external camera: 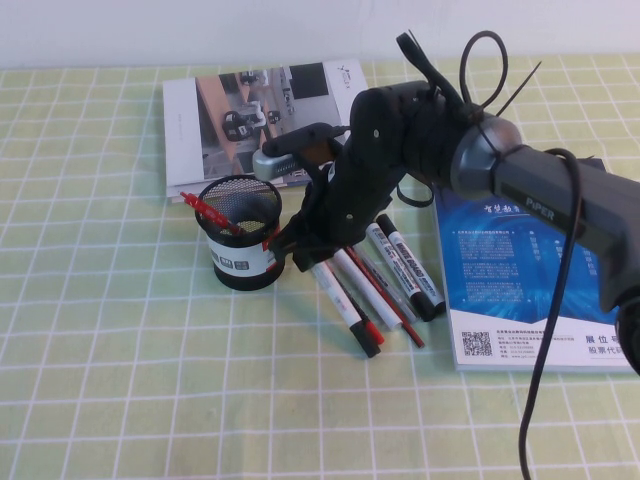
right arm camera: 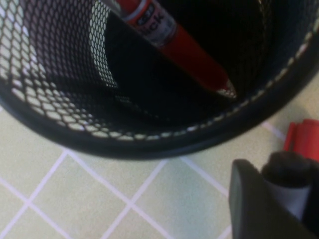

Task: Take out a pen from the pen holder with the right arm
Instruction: 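Take a marker out of the pen holder and lay it on the table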

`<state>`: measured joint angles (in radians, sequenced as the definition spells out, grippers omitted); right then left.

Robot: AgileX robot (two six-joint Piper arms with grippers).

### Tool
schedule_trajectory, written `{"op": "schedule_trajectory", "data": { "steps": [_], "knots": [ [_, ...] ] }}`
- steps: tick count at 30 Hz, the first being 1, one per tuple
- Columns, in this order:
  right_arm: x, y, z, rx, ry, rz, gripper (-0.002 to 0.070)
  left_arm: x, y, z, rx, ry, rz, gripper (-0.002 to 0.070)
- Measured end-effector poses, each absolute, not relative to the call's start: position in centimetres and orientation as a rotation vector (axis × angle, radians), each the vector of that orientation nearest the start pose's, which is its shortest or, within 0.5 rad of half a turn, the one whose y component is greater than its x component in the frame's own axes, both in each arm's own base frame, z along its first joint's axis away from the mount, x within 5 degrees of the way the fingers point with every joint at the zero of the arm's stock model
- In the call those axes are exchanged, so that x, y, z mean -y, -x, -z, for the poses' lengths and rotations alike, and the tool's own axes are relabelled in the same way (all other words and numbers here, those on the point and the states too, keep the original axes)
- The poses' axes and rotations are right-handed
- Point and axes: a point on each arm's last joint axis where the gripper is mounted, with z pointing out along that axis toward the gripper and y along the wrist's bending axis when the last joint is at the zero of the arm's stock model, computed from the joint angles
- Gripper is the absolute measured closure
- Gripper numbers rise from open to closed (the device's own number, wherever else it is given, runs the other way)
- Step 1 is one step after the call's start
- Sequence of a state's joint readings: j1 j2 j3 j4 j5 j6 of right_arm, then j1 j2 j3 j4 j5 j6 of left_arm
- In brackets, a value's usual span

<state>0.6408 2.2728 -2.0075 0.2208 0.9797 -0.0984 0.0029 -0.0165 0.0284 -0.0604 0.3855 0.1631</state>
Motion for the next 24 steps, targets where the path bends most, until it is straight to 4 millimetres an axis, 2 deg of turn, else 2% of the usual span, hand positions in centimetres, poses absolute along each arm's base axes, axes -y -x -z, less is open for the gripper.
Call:
{"op": "schedule_trajectory", "data": {
  "steps": [8, 14, 17, 20, 24],
  "knots": [
    [-31.2, -39.0, -20.8, -2.623, 0.89, -0.434, 0.0515, 0.2, -5.2, -17.0, -1.877, -0.114, -0.054, 0.068],
    [-31.2, -39.1, -20.8, -2.621, 0.889, -0.435, 0.0473, 0.2, -5.2, -17.0, -1.877, -0.114, -0.054, 0.068],
    [-31.0, -39.0, -21.5, -2.614, 0.89, -0.431, 0.0473, 0.2, -5.2, -17.0, -1.877, -0.114, -0.054, 0.068],
    [-30.4, -38.5, -23.0, -2.59, 0.899, -0.406, 0.0511, 0.2, -5.2, -17.0, -1.877, -0.114, -0.054, 0.068],
    [-29.0, -36.9, -25.9, -2.56, 0.905, -0.379, 0.0615, 0.2, -5.2, -17.0, -1.877, -0.114, -0.054, 0.068]
  ]
}}
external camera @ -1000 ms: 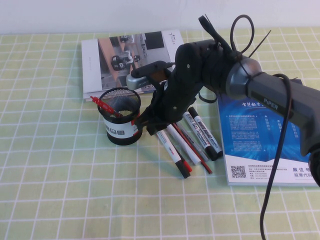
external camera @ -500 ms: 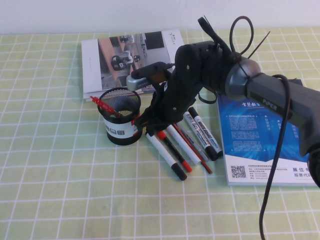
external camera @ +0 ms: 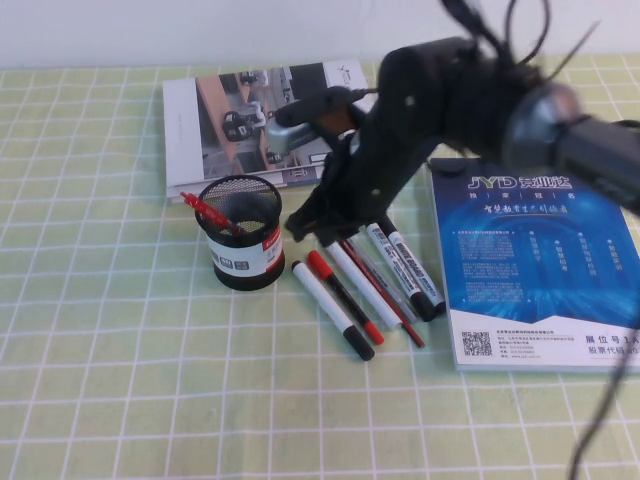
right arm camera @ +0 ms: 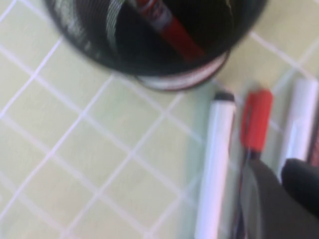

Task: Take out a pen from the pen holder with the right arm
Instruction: 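Take a marker out of the pen holder and lay it on the table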

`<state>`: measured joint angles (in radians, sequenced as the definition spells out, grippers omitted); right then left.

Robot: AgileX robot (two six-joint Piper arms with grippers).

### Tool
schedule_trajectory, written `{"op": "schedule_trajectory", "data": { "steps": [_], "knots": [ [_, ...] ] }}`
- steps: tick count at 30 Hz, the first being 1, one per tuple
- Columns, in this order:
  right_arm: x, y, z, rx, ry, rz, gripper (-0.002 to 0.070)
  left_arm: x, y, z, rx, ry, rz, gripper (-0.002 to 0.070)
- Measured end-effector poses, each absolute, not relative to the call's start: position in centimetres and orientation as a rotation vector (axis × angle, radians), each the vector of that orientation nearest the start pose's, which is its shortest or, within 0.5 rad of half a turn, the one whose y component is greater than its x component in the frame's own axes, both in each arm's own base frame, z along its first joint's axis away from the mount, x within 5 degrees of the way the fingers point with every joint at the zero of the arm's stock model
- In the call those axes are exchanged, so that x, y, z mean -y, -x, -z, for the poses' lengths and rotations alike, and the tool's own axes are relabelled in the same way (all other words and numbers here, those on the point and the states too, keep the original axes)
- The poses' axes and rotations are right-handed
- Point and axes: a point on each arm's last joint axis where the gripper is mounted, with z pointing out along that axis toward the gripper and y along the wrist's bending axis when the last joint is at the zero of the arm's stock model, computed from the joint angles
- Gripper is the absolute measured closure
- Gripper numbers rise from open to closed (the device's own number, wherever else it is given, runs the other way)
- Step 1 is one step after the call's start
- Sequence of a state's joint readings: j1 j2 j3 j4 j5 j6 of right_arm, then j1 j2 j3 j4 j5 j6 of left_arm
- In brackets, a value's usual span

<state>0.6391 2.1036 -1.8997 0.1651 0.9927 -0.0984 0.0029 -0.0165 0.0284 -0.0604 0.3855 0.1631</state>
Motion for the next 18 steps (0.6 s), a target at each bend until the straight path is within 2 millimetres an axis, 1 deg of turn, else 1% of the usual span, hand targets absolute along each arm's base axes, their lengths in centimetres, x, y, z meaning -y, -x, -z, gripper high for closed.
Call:
{"op": "schedule_trajectory", "data": {
  "steps": [1, 3, 4, 8, 10, 11, 14, 18],
  "knots": [
    [-28.5, -36.3, -26.5, -2.554, 0.905, -0.375, 0.0645, 0.2, -5.2, -17.0, -1.877, -0.114, -0.054, 0.068],
    [-27.3, -34.9, -27.6, -2.541, 0.902, -0.365, 0.067, 0.2, -5.2, -17.0, -1.877, -0.114, -0.054, 0.068],
    [-26.7, -34.2, -27.8, -2.543, 0.905, -0.352, 0.0675, 0.2, -5.2, -17.0, -1.877, -0.114, -0.054, 0.068],
    [-23.7, -30.6, -29.7, -2.495, 0.874, -0.331, 0.0685, 0.2, -5.2, -17.0, -1.877, -0.114, -0.054, 0.068],
    [-22.3, -29.0, -29.8, -2.496, 0.845, -0.315, 0.0687, 0.2, -5.2, -17.0, -1.877, -0.114, -0.054, 0.068],
    [-21.3, -27.9, -30.3, -2.488, 0.827, -0.304, 0.0687, 0.2, -5.2, -17.0, -1.877, -0.114, -0.054, 0.068],
    [-19.1, -25.3, -30.6, -2.495, 0.801, -0.277, 0.0688, 0.2, -5.2, -17.0, -1.877, -0.114, -0.054, 0.068],
    [-16.7, -22.0, -31.4, -2.477, 0.769, -0.286, 0.0688, 0.2, -5.2, -17.0, -1.877, -0.114, -0.054, 0.068]
  ]
}}
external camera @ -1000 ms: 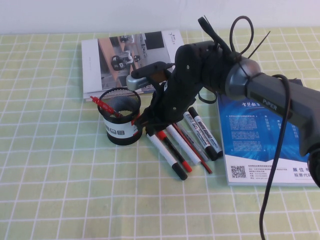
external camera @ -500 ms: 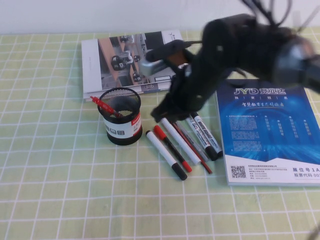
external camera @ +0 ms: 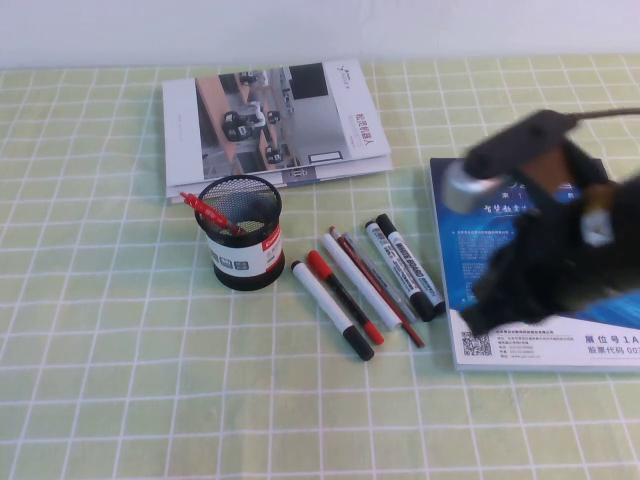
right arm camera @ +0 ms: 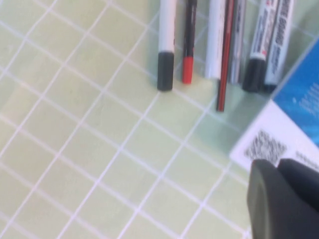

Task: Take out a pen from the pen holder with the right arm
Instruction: 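Take a marker out of the pen holder and lay it on the table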

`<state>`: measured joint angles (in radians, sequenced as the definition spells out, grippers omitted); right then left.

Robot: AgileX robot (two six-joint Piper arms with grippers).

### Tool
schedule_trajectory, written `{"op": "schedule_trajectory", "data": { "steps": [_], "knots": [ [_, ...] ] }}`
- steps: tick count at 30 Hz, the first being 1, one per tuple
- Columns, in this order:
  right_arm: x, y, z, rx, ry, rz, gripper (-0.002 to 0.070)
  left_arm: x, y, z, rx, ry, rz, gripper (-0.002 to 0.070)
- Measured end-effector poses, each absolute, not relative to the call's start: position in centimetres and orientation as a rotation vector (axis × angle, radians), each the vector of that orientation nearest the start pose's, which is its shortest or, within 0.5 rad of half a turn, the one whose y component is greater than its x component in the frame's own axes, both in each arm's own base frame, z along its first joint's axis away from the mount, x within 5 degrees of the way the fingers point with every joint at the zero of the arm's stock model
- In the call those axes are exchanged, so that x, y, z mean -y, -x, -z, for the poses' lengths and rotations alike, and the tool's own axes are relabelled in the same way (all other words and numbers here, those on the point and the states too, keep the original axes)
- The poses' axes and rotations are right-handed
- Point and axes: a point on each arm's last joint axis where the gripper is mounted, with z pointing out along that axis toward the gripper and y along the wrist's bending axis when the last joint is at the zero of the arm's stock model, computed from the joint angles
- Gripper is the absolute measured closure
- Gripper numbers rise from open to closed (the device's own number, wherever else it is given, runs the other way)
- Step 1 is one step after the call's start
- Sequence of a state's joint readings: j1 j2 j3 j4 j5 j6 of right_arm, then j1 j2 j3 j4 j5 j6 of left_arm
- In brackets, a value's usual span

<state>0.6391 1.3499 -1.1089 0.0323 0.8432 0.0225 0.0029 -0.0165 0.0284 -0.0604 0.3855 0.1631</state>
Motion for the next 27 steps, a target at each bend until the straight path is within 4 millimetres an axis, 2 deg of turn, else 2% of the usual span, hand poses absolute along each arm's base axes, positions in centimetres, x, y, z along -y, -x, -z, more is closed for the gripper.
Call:
{"op": "schedule_trajectory", "data": {
  "steps": [6, 10, 15, 19, 23, 27],
  "knots": [
    [-13.6, -17.7, -32.7, -2.411, 0.728, -0.341, 0.0688, 0.2, -5.2, -17.0, -1.877, -0.114, -0.054, 0.068],
    [-11.8, -14.9, -32.8, -2.378, 0.704, -0.394, 0.0688, 0.2, -5.2, -17.0, -1.877, -0.114, -0.054, 0.068],
    [-10.0, -11.8, -33.2, -2.411, 0.706, -0.451, 0.0688, 0.2, -5.2, -17.0, -1.877, -0.114, -0.054, 0.068],
    [-9.0, -10.8, -33.3, -2.432, 0.731, -0.406, 0.0688, 0.2, -5.2, -17.0, -1.877, -0.114, -0.054, 0.068],
    [-8.5, -11.0, -32.5, -2.421, 0.746, -0.323, 0.0688, 0.2, -5.2, -17.0, -1.877, -0.114, -0.054, 0.068],
    [-8.3, -11.7, -31.1, -2.339, 0.726, -0.269, 0.0688, 0.2, -5.2, -17.0, -1.877, -0.114, -0.054, 0.068]
  ]
}}
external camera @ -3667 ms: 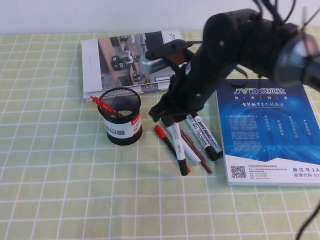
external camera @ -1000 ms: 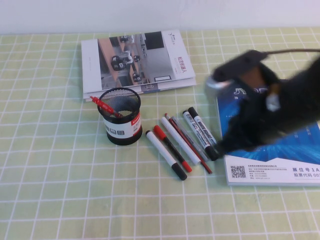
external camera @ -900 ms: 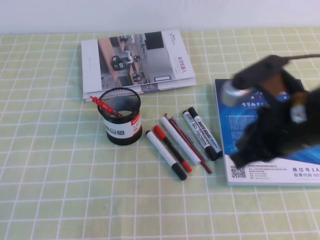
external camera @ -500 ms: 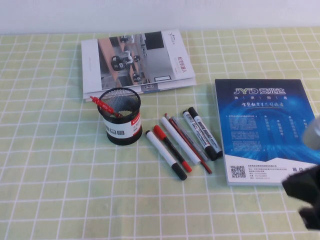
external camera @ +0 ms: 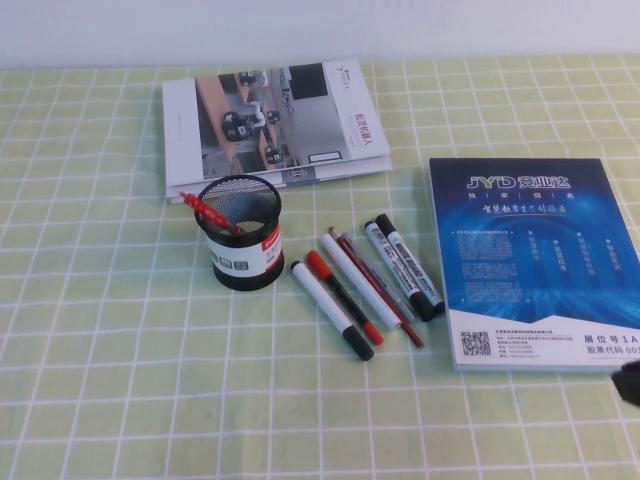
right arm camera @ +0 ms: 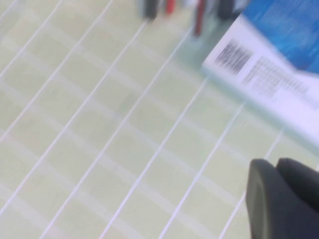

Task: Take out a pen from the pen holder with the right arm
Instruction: 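Take a marker out of the pen holder and lay it on the table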

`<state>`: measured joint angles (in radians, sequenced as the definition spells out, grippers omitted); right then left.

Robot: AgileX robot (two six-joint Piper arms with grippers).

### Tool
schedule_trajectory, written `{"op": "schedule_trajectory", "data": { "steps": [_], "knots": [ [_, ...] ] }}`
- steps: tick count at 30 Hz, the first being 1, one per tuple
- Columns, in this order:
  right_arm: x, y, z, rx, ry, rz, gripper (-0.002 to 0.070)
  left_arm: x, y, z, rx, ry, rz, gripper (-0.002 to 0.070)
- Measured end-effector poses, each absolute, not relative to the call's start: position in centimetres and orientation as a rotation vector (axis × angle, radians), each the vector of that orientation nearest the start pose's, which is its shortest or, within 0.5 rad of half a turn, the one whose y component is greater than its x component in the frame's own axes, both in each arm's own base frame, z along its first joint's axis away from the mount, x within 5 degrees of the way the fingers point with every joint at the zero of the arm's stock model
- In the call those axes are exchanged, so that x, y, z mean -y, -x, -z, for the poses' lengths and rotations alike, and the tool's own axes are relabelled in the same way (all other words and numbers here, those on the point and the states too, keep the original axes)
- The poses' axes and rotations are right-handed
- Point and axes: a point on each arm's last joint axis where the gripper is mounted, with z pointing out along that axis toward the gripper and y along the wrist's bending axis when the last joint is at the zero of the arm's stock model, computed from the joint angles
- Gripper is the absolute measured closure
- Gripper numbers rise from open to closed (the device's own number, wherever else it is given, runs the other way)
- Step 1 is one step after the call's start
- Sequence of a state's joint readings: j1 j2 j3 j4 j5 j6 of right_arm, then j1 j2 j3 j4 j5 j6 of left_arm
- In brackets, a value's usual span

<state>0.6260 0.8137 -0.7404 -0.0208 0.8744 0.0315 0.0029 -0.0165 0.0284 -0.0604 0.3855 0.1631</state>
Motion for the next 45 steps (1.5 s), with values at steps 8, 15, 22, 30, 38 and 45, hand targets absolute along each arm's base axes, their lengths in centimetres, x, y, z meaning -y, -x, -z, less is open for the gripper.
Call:
{"op": "schedule_trajectory", "data": {
  "steps": [8, 15, 22, 30, 38, 45],
  "knots": [
    [-4.8, -11.9, -26.7, -2.063, 0.35, -0.264, 0.0688, 0.2, -5.2, -17.0, -1.877, -0.114, -0.054, 0.068],
    [-1.7, -9.0, -20.8, -1.849, 0.129, -0.169, 0.0689, 0.2, -5.2, -17.0, -1.877, -0.114, -0.054, 0.068],
    [-0.6, -7.0, -19.2, -1.7, 0.029, -0.106, 0.0689, 0.2, -5.2, -17.0, -1.877, -0.114, -0.054, 0.068],
    [-0.5, -5.6, -18.4, -1.732, 0.008, -0.111, 0.0689, 0.2, -5.2, -17.0, -1.877, -0.114, -0.054, 0.068],
    [-0.6, -5.2, -17.1, -1.875, 0.002, -0.133, 0.0689, 0.2, -5.2, -17.0, -1.877, -0.114, -0.054, 0.068],
    [-0.6, -5.2, -17.1, -1.881, 0.005, -0.141, 0.0689, 0.2, -5.2, -17.0, -1.877, -0.114, -0.054, 0.068]
  ]
}}
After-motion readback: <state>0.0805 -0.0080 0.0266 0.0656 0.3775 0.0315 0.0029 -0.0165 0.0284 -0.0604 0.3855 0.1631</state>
